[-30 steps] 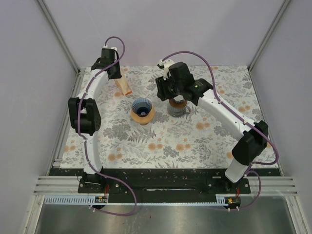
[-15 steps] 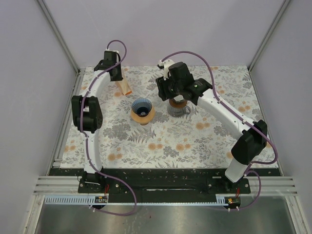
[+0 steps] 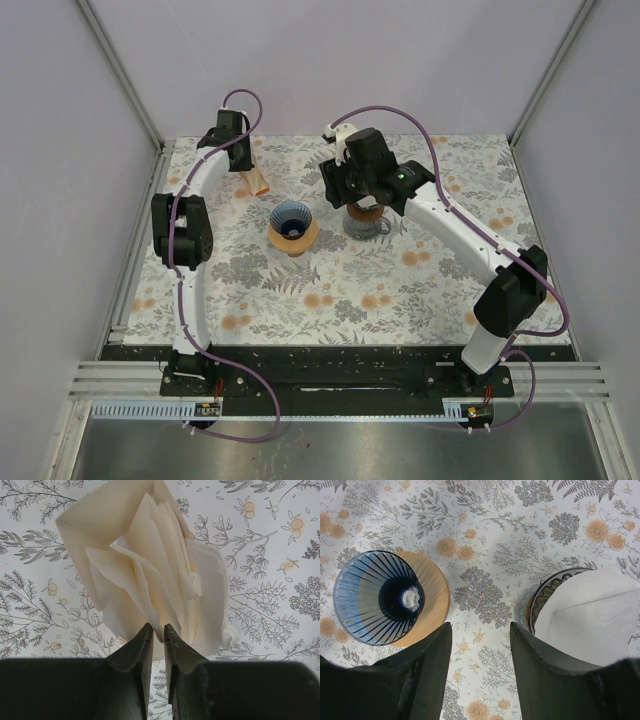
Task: Place the coffee filter in the dripper
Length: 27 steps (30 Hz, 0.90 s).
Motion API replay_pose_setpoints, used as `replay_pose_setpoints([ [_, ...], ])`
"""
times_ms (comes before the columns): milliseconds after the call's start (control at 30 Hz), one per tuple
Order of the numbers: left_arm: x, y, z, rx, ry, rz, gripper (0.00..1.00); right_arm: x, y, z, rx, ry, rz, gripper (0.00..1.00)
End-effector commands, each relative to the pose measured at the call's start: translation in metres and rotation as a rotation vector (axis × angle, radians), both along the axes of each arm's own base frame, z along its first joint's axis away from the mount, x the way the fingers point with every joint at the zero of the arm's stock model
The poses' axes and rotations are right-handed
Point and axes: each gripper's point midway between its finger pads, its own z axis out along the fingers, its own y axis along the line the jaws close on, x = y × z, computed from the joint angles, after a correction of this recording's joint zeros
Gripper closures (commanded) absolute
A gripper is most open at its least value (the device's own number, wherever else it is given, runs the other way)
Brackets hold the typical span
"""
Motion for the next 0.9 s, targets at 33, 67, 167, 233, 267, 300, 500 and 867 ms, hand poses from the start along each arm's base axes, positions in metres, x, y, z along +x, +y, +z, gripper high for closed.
replay_pose_setpoints([
  [33,0.013,0.001,0.016,-0.007,-0.064,0.011,0.89,0.008,-0.004,0.009,-0.004,-0.035,-0.016,0.42],
  [67,0.012,0.0,0.019,-0.012,-0.065,0.01,0.91,0.007,-0.003,0.01,-0.004,-0.037,-0.013,0.42],
  [167,0.009,0.0,0.027,-0.025,-0.069,0.015,1.0,0.007,-0.003,0.01,-0.003,-0.036,-0.011,0.41],
  [233,0.006,-0.001,0.04,-0.03,-0.085,0.016,1.0,0.007,-0.003,0.008,-0.003,-0.032,-0.011,0.41],
  [267,0.005,-0.001,0.043,-0.031,-0.088,0.015,1.0,0.007,-0.003,0.01,-0.002,-0.035,-0.01,0.41],
  [300,0.003,-0.001,0.05,-0.032,-0.098,0.015,1.0,0.006,-0.003,0.008,-0.005,-0.032,-0.007,0.41],
  [500,-0.012,-0.003,0.074,-0.047,-0.123,-0.003,1.0,0.003,-0.006,0.01,-0.003,-0.033,-0.01,0.41],
  [867,-0.028,-0.006,0.05,-0.061,-0.06,-0.031,1.0,-0.002,-0.009,0.011,0.002,-0.033,-0.013,0.41],
])
